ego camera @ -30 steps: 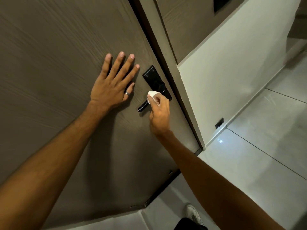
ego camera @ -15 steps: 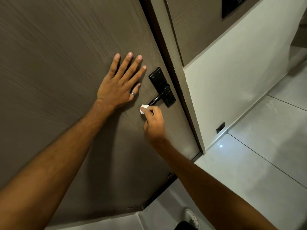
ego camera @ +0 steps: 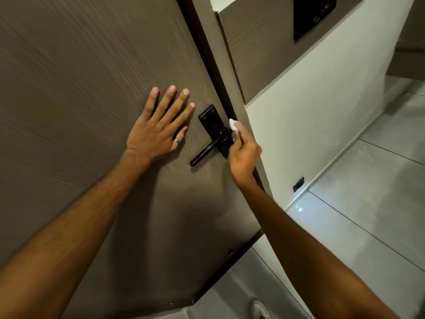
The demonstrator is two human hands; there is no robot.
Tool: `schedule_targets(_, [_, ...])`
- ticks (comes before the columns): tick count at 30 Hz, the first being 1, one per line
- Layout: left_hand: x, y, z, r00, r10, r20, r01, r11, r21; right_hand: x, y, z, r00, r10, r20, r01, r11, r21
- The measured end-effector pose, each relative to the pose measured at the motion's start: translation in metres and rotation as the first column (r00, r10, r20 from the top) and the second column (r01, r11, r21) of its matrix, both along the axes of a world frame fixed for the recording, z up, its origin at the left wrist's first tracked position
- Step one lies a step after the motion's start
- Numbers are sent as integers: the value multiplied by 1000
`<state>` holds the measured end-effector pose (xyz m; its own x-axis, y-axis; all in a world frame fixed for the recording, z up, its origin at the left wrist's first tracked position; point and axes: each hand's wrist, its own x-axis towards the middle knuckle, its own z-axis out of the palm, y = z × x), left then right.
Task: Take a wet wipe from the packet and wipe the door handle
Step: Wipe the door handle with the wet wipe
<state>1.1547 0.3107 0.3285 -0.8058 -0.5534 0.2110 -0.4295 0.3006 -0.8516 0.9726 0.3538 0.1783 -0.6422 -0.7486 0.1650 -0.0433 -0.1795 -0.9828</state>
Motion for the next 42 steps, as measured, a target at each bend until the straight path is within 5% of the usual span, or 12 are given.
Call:
schedule_targets(10, [2,-5,-1,1000,-14,-2,14,1000,22,33,26,-10,971,114,-212,-116,993,3])
schedule_targets(16, [-1,-1,0,999,-12,-39,13,999,34,2,13,-6,998,-52,-43,52,999,-8])
schedule_targets(30, [-3,2,4,999,33,-24,-31,996,79,68,41,-6,914,172,-367,-229,966,-119])
schedule_targets(34, [-4,4,6,999,38,-33,-35,994,100,85,54,-7,840,372,-394,-437,895,-87])
schedule_targets(38, [-8,12,10,992,64,-104,-42,980,197,74,68,-13,827,512,-234,-541,837,-82])
schedule_targets(42, [-28,27,-3,900,18,-436,167,909,383,27,70,-18,782,463,417,-510,860,1])
